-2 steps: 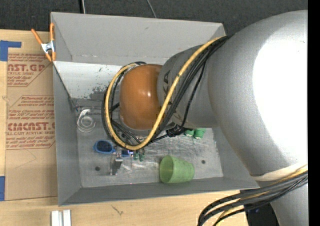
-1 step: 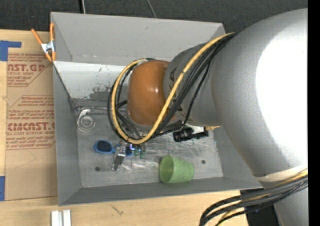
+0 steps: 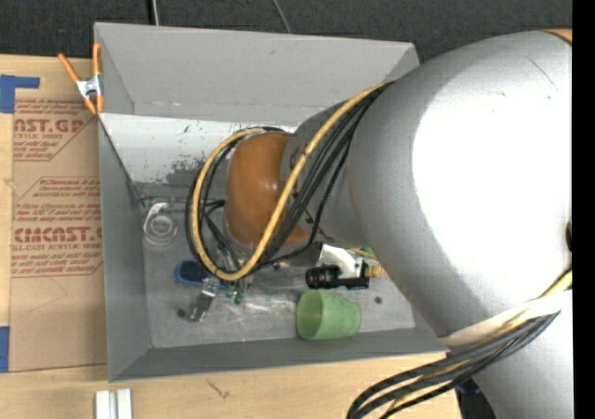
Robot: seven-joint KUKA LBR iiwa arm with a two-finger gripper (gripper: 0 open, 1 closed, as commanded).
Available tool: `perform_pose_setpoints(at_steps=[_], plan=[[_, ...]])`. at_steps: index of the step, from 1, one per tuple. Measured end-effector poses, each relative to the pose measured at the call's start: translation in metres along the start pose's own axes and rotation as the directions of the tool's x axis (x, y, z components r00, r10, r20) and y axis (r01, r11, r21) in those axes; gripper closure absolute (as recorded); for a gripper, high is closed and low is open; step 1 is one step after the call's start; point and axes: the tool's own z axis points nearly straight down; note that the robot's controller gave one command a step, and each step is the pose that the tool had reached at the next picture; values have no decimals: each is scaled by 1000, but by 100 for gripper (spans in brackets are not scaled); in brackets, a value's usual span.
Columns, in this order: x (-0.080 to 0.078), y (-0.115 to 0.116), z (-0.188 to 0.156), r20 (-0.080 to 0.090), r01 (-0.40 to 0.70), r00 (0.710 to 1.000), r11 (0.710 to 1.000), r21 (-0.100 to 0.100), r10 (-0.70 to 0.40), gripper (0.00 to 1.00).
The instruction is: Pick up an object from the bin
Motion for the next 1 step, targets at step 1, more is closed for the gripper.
perform_pose_setpoints(at_steps=[1], plan=[[-1, 1, -2, -4, 0, 1000, 1000, 3, 0, 0]])
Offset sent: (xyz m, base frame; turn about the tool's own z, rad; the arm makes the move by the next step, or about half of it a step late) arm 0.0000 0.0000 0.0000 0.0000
